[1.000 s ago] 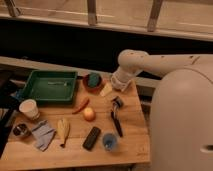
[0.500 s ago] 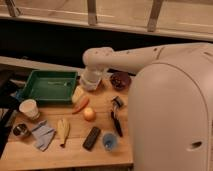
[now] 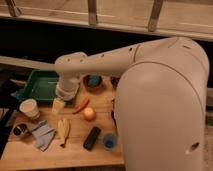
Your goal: Place towel in tray
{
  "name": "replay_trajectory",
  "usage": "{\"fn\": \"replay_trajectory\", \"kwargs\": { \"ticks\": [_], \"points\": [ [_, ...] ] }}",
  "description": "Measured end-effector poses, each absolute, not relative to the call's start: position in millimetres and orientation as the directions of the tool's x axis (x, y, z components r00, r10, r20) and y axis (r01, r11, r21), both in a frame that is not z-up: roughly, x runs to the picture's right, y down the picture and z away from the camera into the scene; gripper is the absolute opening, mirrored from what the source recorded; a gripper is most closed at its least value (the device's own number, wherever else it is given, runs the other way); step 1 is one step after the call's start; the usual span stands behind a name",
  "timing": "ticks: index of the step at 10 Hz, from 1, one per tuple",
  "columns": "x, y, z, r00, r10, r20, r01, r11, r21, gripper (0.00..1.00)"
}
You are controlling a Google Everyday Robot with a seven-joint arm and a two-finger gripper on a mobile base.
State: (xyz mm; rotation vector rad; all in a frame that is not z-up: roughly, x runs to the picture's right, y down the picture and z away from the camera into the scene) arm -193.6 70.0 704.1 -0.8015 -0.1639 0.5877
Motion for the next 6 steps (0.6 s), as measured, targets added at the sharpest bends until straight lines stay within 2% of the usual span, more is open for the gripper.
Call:
{"fn": "replay_trajectory", "kwargs": {
  "ticks": [6],
  "points": [
    [-196.3, 70.1, 703.0, 0.837, 0.543, -0.069, -0.421, 0.558, -0.715, 0.80]
  ]
}}
